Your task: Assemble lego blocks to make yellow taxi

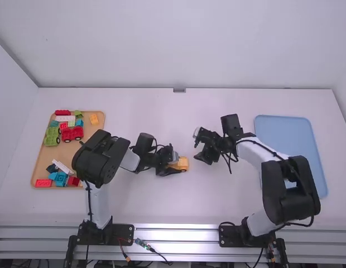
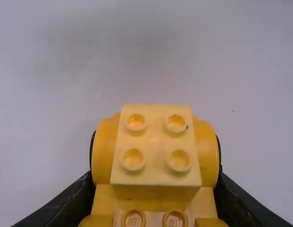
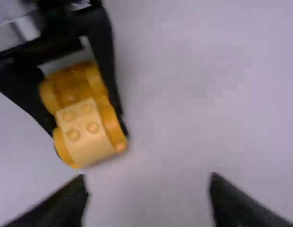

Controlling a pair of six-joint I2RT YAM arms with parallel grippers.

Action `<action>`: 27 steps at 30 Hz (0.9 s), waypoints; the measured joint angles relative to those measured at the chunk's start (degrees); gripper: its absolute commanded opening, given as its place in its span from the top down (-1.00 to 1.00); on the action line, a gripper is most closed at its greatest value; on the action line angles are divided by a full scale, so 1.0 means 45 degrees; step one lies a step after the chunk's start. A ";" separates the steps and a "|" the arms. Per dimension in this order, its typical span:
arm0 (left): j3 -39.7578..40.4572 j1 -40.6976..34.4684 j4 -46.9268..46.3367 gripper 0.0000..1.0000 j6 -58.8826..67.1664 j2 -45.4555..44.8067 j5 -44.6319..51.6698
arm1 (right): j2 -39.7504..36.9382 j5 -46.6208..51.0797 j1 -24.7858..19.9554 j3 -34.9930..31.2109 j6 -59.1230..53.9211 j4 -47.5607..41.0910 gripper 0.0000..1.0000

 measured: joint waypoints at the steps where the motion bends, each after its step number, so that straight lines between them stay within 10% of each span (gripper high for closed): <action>1: 0.0000 0.0000 0.0010 -0.33 -0.0005 0.0000 -0.0019 | -0.0044 0.0146 -0.0034 0.0000 0.0160 -0.0029 -0.98; 10: 0.0097 -0.0024 0.0092 -0.99 -0.0296 0.0000 -0.0369 | -0.0092 0.1637 -0.0185 -0.0005 0.1753 -0.0165 -0.98; 27: 0.0238 0.0146 -0.5396 -0.98 -0.0010 -0.2686 -0.3162 | -0.0097 0.2040 0.0044 -0.0010 0.2186 0.0175 -0.98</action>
